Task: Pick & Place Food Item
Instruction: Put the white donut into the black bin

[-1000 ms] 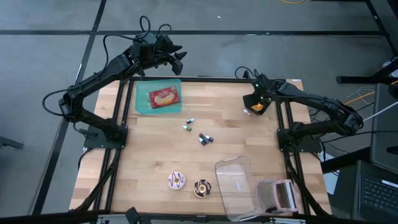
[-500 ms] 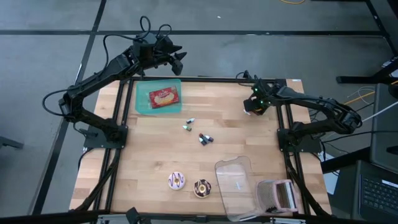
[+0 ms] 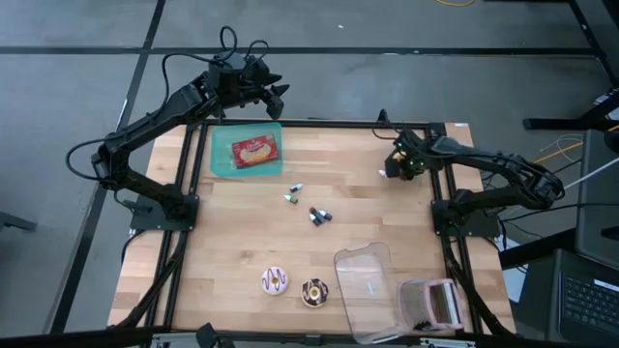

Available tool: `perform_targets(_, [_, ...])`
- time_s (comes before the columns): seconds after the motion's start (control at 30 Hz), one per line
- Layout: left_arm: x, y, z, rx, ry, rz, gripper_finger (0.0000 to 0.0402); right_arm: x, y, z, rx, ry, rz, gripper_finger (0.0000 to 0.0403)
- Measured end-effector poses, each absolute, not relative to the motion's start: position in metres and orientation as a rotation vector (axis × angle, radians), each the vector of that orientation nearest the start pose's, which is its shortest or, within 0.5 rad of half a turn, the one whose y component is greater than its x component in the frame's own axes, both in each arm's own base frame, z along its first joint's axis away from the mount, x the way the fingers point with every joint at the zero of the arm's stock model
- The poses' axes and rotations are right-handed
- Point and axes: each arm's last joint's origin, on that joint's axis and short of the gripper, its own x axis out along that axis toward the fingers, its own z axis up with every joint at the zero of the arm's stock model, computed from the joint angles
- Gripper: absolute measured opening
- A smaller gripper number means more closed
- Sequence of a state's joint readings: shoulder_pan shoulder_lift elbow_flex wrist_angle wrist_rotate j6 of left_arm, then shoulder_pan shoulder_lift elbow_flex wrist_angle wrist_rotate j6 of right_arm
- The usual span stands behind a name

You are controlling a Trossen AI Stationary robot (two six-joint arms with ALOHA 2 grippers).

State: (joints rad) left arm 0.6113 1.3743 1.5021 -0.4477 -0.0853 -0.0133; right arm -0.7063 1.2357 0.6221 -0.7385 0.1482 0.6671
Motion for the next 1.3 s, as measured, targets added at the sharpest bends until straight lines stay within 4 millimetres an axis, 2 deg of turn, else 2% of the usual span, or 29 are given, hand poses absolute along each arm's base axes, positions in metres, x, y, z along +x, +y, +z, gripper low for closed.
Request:
perform_targets(0.2, [0.241, 0.172, 0.423, -0.107, 0.306, 0.694, 0.0164, 0.147, -0.134, 0.203, 0.796, 1.034, -1.185, 0.0007])
perform_targets(0.37, [0.241, 0.172, 0.423, -0.107, 0.306, 0.694, 0.0164, 0.15, -0.142, 0.212, 0.78, 0.969, -1.173, 0.0015])
perform_targets(0.6, [0.241, 0.172, 0.423, -0.107, 0.306, 0.694, 0.0164, 0.144, -0.142, 0.199, 0.825, 0.991, -1.153, 0.0006])
perform_targets(0.9, [0.241, 0.172, 0.423, -0.106, 0.306, 0.694, 0.0164, 0.139, -0.136, 0.168, 0.906, 0.941, -1.121, 0.0002])
perform_targets(1.07, [0.241, 0.172, 0.423, -0.105, 0.306, 0.694, 0.0164, 0.135, -0.135, 0.161, 0.916, 0.951, -1.129, 0.0001])
perform_targets(1.3, [0.24, 0.171, 0.422, -0.109, 0.316, 0.694, 0.0164, 0.12, -0.129, 0.152, 0.961, 1.073, -1.164, 0.0001])
